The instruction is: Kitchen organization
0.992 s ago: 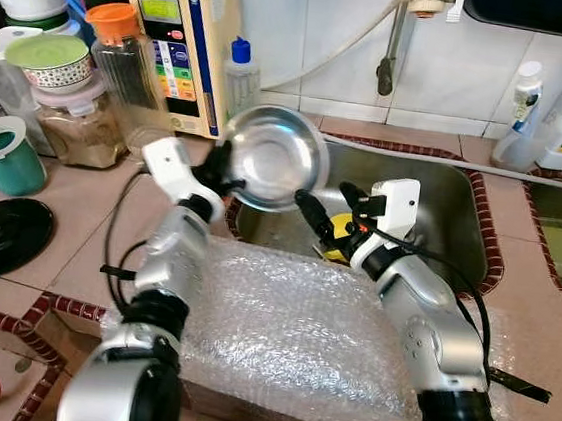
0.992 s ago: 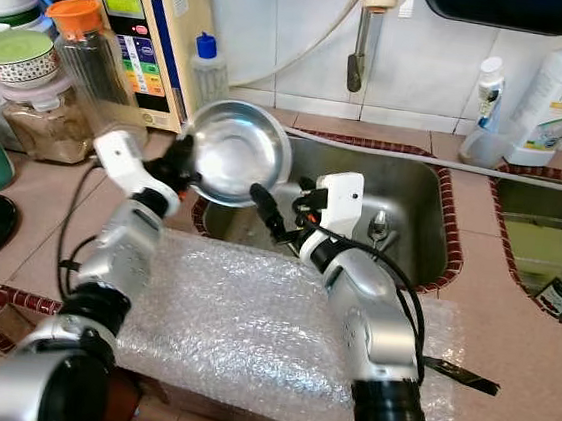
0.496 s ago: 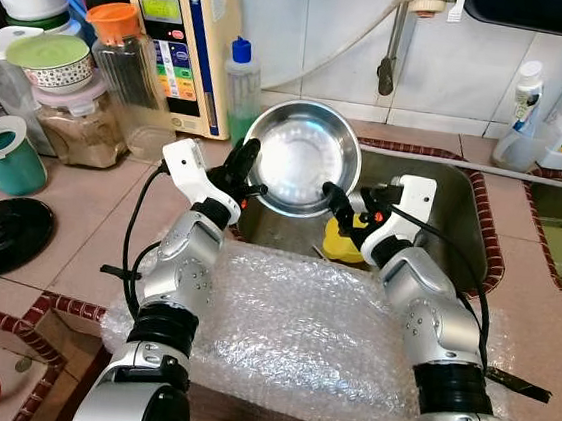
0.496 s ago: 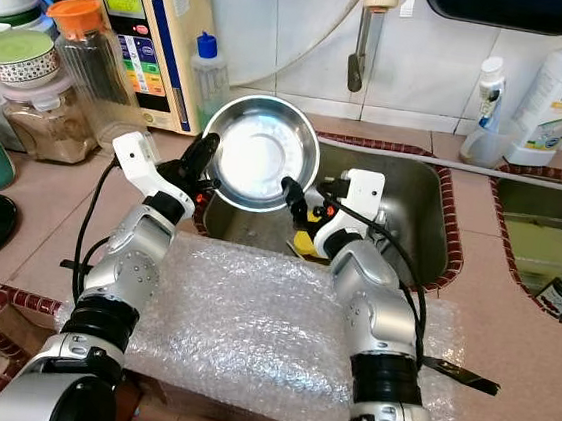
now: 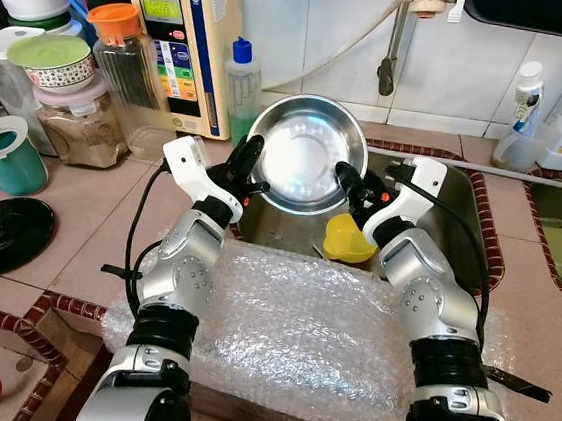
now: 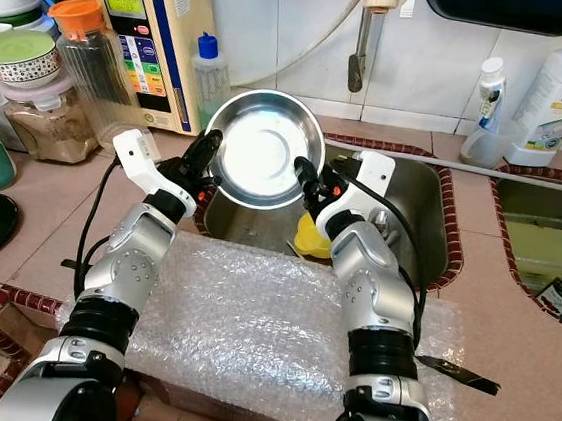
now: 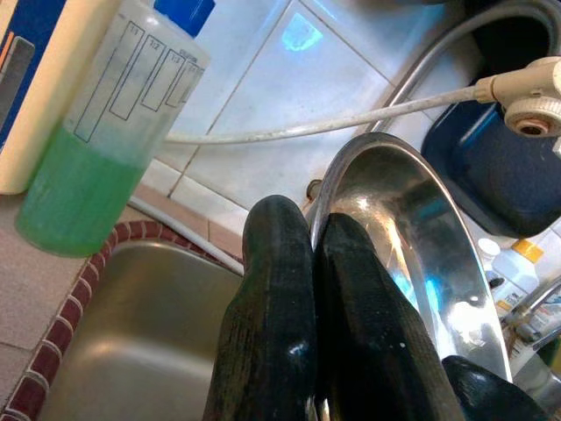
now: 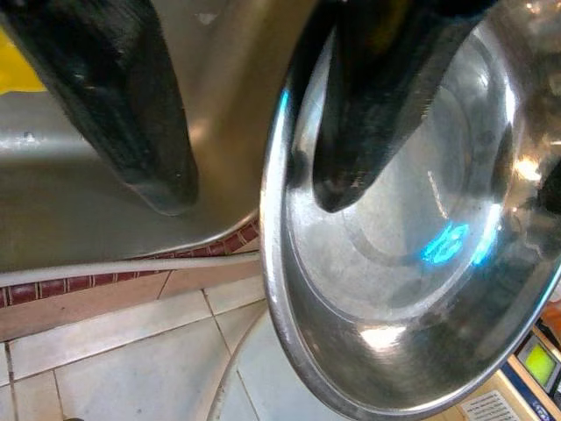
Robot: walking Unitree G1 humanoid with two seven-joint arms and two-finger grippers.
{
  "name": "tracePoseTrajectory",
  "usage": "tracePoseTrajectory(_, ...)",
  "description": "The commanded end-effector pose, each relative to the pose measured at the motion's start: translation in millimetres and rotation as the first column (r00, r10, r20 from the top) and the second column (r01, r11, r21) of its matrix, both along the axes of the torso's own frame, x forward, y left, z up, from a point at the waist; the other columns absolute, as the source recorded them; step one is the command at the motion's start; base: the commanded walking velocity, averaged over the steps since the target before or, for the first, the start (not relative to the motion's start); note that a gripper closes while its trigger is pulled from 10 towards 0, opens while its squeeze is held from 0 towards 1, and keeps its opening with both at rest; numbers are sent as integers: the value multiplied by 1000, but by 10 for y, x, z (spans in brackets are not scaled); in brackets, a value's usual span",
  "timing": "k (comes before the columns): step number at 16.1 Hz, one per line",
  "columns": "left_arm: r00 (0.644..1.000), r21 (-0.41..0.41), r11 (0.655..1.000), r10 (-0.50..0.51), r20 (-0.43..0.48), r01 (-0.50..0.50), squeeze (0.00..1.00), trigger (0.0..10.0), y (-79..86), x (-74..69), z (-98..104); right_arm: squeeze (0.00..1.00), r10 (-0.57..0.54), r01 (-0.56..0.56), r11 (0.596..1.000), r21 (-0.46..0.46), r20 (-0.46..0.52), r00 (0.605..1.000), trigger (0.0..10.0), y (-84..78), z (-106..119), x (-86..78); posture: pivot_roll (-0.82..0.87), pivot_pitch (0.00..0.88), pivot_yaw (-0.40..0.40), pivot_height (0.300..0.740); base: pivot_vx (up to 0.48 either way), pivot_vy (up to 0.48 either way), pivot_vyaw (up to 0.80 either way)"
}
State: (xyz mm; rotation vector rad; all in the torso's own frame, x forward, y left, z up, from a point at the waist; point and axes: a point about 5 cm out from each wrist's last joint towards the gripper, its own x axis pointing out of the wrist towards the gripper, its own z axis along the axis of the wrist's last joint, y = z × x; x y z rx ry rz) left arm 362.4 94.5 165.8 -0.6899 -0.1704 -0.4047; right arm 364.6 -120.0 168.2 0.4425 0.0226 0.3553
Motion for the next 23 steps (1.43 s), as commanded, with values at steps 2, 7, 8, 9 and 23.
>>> tracePoseTrajectory(2, 999, -9, 999, -37, 35, 38, 0, 0, -32, -32, 46, 0, -10, 11, 1000, 22, -23, 1000, 0, 9, 12, 38, -30, 0, 102, 740, 0, 0, 0)
tracePoseTrajectory(7, 994, 22, 995, -100, 46, 99, 0, 0, -109, -71, 23, 0, -92, 100, 989, 105, -75, 993, 0, -112, -9, 88, -37, 0, 120, 740, 0, 0, 0)
tracePoseTrajectory(8, 993, 34, 994, -106, 45, 104, 0, 0, -114, -71, 19, 0, -137, 146, 983, 112, -89, 987, 0, -178, -27, 93, -39, 0, 125, 740, 0, 0, 0)
tracePoseTrajectory(9, 993, 52, 993, -107, 38, 105, 0, 0, -113, -67, 7, 0, -195, 206, 972, 110, -106, 975, 0, -273, -54, 98, -45, 0, 130, 740, 0, 0, 0)
tracePoseTrajectory(23, 973, 320, 923, -172, -155, 214, 1000, 10000, -161, -179, -393, 0, -579, 577, 815, -51, -45, 814, 0, -871, -87, 65, -22, 0, 135, 740, 0, 0, 0)
